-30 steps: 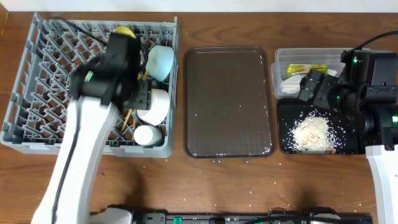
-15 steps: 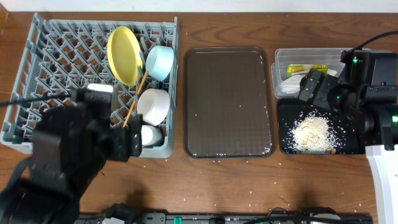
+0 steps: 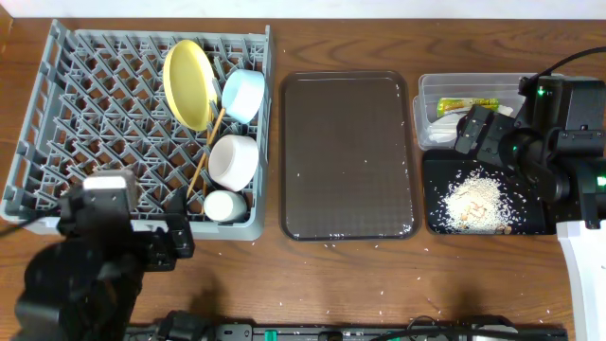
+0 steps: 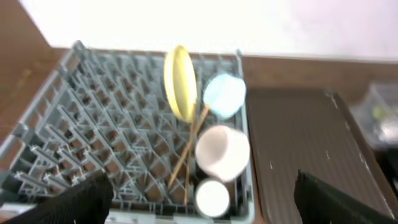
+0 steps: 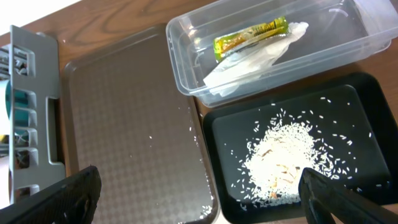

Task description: Sort waste into correct bins and load items into the dishwasher

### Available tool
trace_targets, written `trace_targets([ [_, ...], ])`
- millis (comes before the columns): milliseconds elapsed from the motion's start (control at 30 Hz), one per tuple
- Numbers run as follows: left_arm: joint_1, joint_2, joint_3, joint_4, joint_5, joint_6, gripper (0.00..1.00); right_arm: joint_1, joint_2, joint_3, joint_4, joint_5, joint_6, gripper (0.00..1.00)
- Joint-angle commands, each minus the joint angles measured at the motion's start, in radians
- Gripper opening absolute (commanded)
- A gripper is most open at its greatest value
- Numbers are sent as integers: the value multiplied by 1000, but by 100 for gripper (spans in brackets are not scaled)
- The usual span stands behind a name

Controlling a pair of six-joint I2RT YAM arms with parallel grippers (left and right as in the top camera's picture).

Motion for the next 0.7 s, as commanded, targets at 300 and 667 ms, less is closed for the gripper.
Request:
trace_targets([
  [300, 180, -315, -565, 457, 111, 161, 95, -10, -3, 5, 0, 6, 9, 99],
  [667, 260, -507, -992, 792, 203, 183, 95, -10, -3, 5, 0, 6, 9, 99],
])
